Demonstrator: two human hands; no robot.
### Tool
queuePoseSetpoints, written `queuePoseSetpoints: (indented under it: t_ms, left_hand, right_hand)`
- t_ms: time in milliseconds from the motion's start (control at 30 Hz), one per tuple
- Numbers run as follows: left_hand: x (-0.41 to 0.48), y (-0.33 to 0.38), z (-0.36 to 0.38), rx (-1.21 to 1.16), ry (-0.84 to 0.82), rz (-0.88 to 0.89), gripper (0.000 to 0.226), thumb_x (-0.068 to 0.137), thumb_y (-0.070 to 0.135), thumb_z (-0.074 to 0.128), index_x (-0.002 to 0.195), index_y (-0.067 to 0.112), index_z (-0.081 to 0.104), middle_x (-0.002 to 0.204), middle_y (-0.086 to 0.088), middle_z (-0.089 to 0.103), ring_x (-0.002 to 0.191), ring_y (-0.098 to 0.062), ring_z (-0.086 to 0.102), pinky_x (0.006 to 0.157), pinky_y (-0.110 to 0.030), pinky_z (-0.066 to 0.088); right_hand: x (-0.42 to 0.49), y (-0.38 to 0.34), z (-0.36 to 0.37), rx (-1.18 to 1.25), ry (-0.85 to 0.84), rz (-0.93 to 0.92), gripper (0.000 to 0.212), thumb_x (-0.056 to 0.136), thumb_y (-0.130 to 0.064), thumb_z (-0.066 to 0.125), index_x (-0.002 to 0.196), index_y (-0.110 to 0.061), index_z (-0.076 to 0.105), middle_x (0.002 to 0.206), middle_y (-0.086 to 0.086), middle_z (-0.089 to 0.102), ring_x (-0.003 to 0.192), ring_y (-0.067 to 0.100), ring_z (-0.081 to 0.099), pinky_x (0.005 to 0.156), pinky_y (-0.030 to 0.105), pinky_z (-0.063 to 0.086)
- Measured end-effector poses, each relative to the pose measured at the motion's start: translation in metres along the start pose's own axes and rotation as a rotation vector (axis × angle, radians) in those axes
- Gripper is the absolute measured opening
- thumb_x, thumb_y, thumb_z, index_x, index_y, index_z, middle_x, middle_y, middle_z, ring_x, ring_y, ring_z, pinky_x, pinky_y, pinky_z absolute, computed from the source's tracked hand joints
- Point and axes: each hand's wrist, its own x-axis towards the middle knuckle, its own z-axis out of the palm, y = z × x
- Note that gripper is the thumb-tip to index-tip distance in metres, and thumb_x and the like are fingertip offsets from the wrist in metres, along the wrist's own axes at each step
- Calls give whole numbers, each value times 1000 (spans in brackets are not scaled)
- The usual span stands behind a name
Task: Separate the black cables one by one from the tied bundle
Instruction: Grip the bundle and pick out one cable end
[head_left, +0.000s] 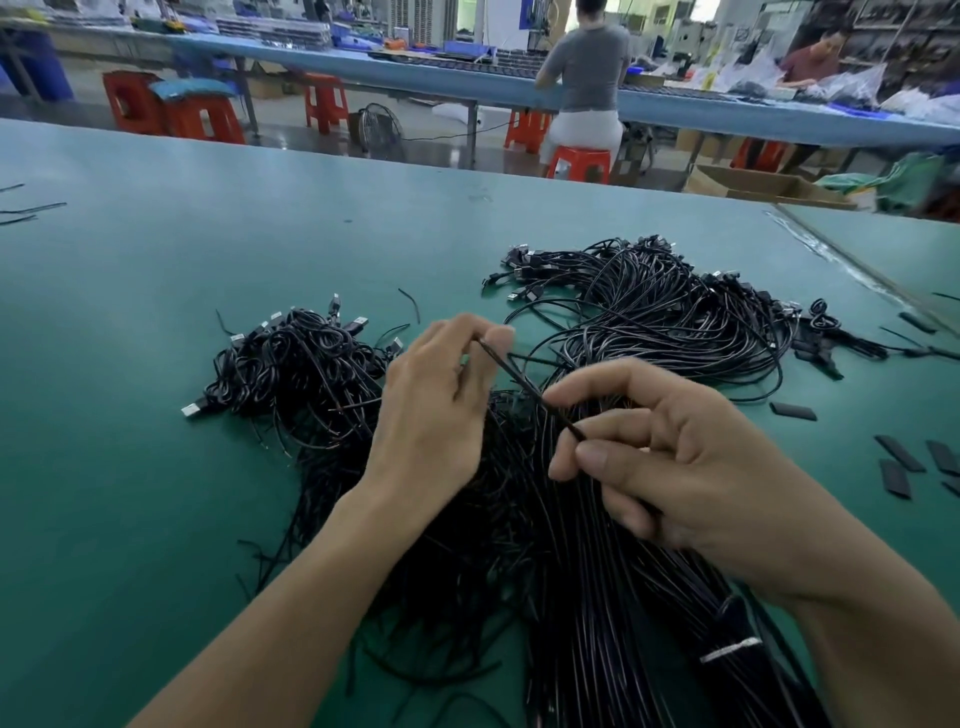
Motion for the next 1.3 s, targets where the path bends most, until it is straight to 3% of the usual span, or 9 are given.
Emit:
queuePoseSetpoints:
  t_ms: [167, 267, 400, 567, 733, 833, 967, 1200, 1300]
  left_hand:
    - [8, 16, -6, -367, 296, -48, 27, 99, 46, 38, 76, 48, 51, 72, -1, 68, 67, -19, 69, 69, -37, 58]
    - [17, 14, -20, -445, 498, -74, 27, 103, 36, 44, 77, 30, 44, 62, -4, 41, 52, -10, 45, 58, -27, 48]
    - [19, 16, -28, -220, 580, 18, 37, 102, 21, 55, 70, 25, 38, 61, 10, 35, 53, 1, 34, 53, -12, 31]
    - [13, 24, -34, 59, -24, -30, 41, 82, 48, 76, 63, 27, 45, 46, 15, 42, 42, -1, 37, 48, -11, 30]
    - [3, 31, -26, 212, -596, -175, 69, 56, 102, 38, 89, 42, 47, 57, 15, 47, 48, 2, 45, 55, -27, 35]
    - [6, 30, -23, -144, -631, -287, 60, 82, 89, 17, 94, 43, 54, 53, 21, 47, 47, 0, 43, 62, -35, 40]
    - [11, 31, -26, -456, -512, -327, 47, 100, 57, 34, 76, 32, 66, 51, 13, 33, 45, -8, 24, 44, -24, 26]
    - [8, 46, -44, -798, -1183, -412, 48, 99, 49, 46, 64, 20, 64, 52, 12, 29, 43, -4, 21, 40, -14, 20]
    - [11, 49, -44, -1096, -1038, -484, 40, 99, 42, 51, 69, 21, 67, 53, 10, 23, 45, -4, 17, 36, -9, 20]
  right_hand:
    - [3, 7, -5, -343, 133, -15, 30, 95, 1, 60, 93, -27, 73, 82, -3, 75, 56, 0, 58, 59, 13, 45]
    - [5, 13, -11, -497, 366, -27, 32, 92, -2, 64, 88, -33, 72, 82, -14, 75, 83, 2, 70, 85, 30, 55]
    - [7, 19, -14, -574, 637, -75, 31, 93, -8, 65, 87, -38, 70, 80, -23, 73, 72, -6, 66, 68, 20, 50]
    - [8, 21, -17, -398, 689, -123, 18, 95, -18, 64, 93, -34, 71, 77, -11, 74, 51, 2, 53, 54, 24, 45]
    - [9, 17, -15, -225, 623, -145, 8, 91, -31, 66, 87, -31, 74, 70, -3, 68, 50, -1, 46, 49, 9, 37]
    - [9, 20, -19, -248, 623, -53, 12, 92, -29, 65, 82, -31, 71, 65, -8, 63, 53, 2, 49, 49, 14, 40]
    - [10, 19, -18, -224, 669, -40, 19, 97, -23, 61, 79, -28, 67, 65, -7, 61, 52, 6, 50, 51, 21, 40]
    - [9, 17, -24, -148, 887, -178, 20, 96, -25, 63, 77, -28, 69, 59, -10, 48, 50, 5, 35, 47, 23, 30]
    - [11, 26, -20, -445, 762, -77, 16, 89, -32, 70, 74, -28, 72, 58, -14, 61, 50, 0, 49, 50, 12, 36]
